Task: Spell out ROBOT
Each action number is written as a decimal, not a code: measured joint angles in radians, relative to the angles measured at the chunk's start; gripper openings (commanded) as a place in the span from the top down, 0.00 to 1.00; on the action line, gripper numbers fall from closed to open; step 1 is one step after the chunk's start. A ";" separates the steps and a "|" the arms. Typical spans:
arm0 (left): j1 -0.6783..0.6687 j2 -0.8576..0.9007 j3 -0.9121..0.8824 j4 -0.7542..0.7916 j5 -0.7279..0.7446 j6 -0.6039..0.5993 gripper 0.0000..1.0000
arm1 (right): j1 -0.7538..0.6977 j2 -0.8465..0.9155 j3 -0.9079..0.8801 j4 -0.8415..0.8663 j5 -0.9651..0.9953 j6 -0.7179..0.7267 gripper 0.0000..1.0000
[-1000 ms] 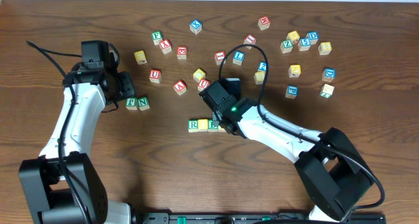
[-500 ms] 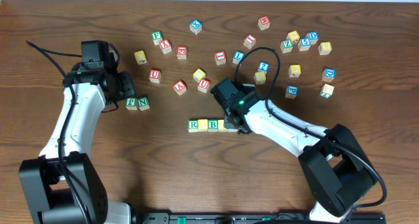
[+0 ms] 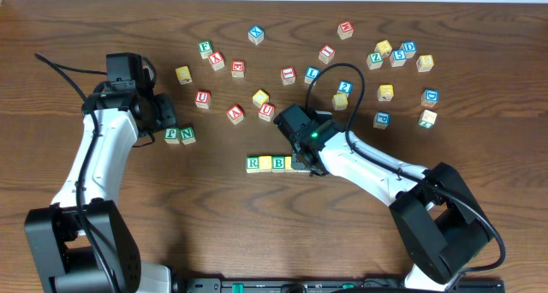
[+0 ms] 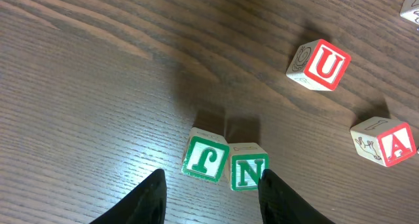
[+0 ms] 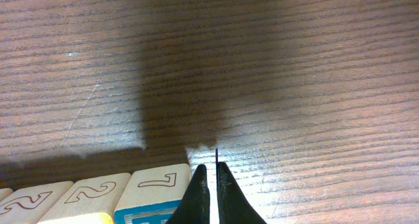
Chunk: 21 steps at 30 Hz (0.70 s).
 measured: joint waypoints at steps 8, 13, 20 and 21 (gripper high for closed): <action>0.000 0.000 0.000 0.000 0.000 0.000 0.55 | 0.000 0.000 0.000 0.000 -0.004 0.012 0.99; 0.000 0.000 0.000 0.000 0.000 0.000 0.55 | 0.000 0.000 0.000 0.000 -0.008 0.023 0.99; 0.000 0.000 0.000 0.000 0.000 0.000 0.55 | 0.000 0.000 0.000 -0.002 -0.006 0.026 0.99; 0.000 0.000 0.000 0.000 0.000 0.000 0.55 | 0.000 0.000 0.000 -0.010 0.005 0.026 0.99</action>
